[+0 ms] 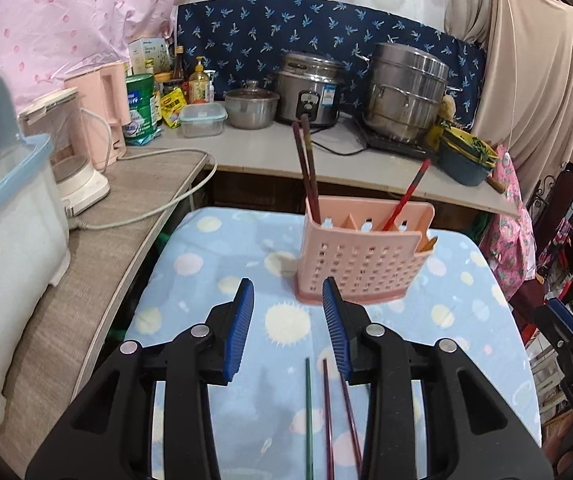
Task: Organize utensils
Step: 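Move both open tools back down toward the remaining chopsticks, then grasp a dark red chopstick with the right tool while the left tool approaches a green chopstick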
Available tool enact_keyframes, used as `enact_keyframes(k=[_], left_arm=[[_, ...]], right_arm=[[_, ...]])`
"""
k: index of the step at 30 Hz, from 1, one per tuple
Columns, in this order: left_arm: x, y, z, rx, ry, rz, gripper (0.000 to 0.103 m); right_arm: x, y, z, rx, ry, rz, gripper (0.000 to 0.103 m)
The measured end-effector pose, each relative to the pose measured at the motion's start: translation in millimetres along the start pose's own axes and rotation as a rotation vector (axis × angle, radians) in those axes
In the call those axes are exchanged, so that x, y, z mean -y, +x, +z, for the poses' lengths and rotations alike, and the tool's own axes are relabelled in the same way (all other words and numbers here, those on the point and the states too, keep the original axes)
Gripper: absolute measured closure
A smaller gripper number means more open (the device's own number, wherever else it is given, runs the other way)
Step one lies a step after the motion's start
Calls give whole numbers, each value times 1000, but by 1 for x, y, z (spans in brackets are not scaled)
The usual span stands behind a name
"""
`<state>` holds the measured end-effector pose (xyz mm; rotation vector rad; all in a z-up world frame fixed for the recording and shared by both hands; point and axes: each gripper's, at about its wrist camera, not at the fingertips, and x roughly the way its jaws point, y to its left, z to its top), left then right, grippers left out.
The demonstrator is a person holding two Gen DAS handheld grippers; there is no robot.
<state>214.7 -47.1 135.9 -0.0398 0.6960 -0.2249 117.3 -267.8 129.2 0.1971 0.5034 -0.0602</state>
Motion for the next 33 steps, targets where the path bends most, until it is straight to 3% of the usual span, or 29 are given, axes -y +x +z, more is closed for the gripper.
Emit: enact_keyframes(k=[20,33], left_arm=[[-17,6,-128,-200,-13,-8,69],[-8,11,-173,-283,37,-8,69]], right_arm=[[2,-18,-128,-191,26,-57,68],[-6,-12,-184,-311,18,-44,68]])
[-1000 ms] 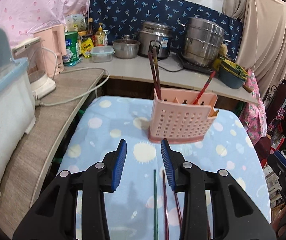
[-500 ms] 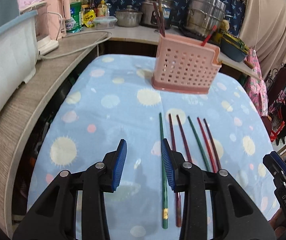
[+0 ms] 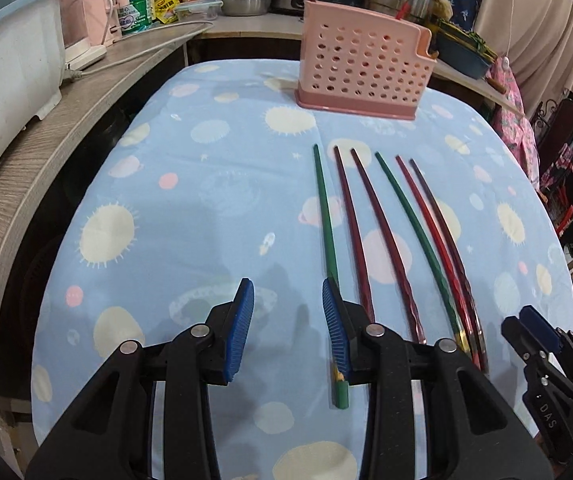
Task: Organize utensils
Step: 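Grasp a dark red chopstick with the right tool while the left tool approaches a green chopstick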
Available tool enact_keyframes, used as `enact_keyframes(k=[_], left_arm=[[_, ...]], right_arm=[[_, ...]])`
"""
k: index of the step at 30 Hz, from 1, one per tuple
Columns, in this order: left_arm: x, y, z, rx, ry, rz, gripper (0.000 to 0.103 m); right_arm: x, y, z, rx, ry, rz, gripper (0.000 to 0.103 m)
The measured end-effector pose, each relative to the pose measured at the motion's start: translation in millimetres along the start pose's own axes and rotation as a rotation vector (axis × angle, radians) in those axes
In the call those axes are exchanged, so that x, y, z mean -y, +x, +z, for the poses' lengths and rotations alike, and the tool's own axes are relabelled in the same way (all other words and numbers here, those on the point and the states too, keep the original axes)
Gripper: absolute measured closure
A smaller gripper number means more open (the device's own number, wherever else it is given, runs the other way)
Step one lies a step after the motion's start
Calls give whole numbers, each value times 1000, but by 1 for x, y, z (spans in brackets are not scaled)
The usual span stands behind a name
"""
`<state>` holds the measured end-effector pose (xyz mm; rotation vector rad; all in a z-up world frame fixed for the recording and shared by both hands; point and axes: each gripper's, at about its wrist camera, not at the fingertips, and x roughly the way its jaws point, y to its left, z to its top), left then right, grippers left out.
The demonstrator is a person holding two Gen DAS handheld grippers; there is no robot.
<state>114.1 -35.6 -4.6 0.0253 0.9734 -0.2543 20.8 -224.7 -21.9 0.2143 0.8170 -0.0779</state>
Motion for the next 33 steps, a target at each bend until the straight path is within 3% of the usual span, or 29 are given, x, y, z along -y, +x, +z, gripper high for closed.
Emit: enact_keyframes(k=[10,19,24,33], left_arm=[[2,6,-16,-37,6,-7,69],[3,4,-20,-41,1,-13,69],[4,7,-25,-51,-2,-19,61],[9,7,-32,-60,8,-27,57]], right_arm=[[-7,11,-10,-28,-2,4,69],[-8,11,-15,-34,-21,-30,86],[-4,9,-17,-30,-6,-41,94],[6,3,-20,-14,24,-42,96]])
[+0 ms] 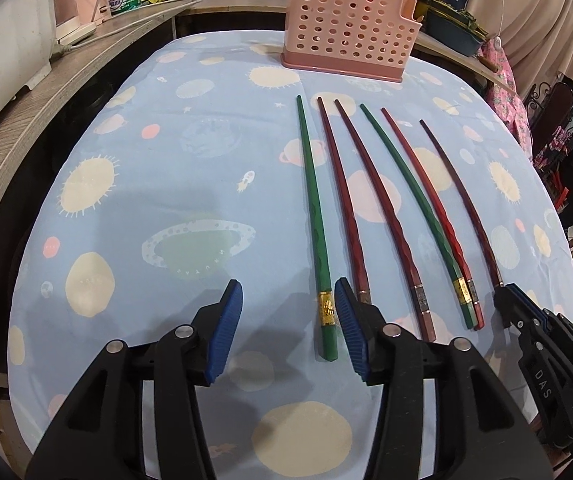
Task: Organize utensils
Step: 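Grasp a dark red chopstick with the right tool while the left tool approaches a green chopstick, then grasp the green chopstick with the left tool while the right tool holds the dark red one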
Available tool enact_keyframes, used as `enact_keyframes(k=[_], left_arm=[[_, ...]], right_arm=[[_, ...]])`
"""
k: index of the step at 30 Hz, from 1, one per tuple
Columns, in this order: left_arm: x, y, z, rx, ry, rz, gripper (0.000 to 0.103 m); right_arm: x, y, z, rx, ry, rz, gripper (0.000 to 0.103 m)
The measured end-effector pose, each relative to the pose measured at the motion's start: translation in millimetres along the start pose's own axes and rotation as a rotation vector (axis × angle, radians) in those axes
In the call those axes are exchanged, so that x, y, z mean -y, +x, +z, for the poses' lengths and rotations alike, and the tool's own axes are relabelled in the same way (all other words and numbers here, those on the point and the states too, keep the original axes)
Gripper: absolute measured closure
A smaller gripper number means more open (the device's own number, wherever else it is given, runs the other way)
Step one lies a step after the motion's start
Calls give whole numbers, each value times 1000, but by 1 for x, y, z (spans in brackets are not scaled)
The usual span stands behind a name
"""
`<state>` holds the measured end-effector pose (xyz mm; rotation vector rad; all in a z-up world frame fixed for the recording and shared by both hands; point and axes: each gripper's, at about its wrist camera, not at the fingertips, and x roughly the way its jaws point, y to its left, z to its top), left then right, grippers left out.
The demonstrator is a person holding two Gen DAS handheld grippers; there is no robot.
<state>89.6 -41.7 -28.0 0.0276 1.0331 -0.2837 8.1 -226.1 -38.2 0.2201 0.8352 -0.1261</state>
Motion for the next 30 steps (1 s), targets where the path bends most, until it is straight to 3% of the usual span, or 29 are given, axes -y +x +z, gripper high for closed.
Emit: enact_keyframes(k=[19,30], left_arm=[[9,7,-11,10,34,48,59],[3,5,-11,9,30,74,91]], right_arm=[[7,-1,-2,-7,25,23,96],[6,-1,-2,-7,23,21,96]])
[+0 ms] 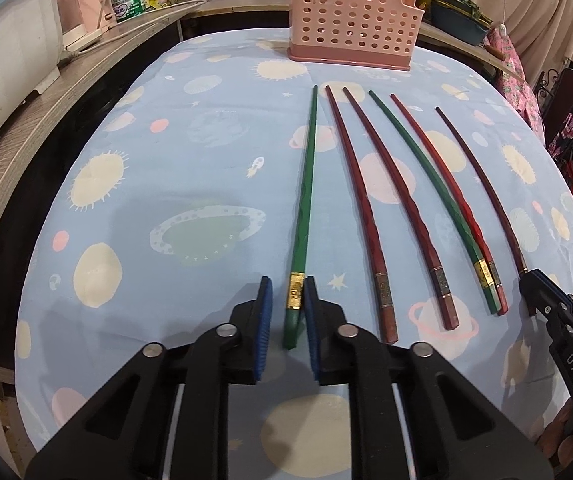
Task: Organize utensils
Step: 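Grasp the green chopstick with the left tool while the right tool holds the dark red one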
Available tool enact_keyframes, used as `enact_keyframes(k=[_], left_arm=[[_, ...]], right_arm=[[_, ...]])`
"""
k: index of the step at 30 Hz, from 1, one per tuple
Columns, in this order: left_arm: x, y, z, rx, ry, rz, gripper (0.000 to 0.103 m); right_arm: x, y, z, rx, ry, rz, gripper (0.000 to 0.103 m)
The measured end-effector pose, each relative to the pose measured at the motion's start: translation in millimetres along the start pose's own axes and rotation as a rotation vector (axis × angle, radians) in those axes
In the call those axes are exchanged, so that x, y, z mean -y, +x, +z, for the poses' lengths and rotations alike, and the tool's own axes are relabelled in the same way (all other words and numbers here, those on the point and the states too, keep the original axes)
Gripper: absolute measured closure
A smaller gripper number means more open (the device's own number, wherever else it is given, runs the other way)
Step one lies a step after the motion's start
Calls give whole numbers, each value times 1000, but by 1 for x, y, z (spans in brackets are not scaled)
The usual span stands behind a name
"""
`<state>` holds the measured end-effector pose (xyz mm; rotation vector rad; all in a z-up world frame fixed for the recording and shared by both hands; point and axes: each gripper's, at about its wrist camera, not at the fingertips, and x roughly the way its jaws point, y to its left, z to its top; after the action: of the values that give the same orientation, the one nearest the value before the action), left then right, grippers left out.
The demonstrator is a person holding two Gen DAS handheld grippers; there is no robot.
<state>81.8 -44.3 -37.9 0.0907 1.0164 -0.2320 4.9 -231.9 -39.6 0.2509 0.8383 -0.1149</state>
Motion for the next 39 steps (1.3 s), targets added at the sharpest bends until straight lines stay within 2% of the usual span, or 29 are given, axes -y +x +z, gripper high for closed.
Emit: enact_keyframes(k=[2,14,23,31,39], left_arm=[[-1,0,0,0,-3,3,94],[-9,-2,-1,-18,-24,-33,96],[-20,-16,-1,-14,-62,-54,96],[-24,-44,12,45,-76,-84,96],[-33,-71,35,109,-95,-97,96]], right_arm=[[0,0,0,0,-2,-2,96],[0,-2,0,-2,8,4,96],[2,-20,7,38,16,21,96],[7,-42,23,93,26,31,96],[20,-72,56,180,59,43,96]])
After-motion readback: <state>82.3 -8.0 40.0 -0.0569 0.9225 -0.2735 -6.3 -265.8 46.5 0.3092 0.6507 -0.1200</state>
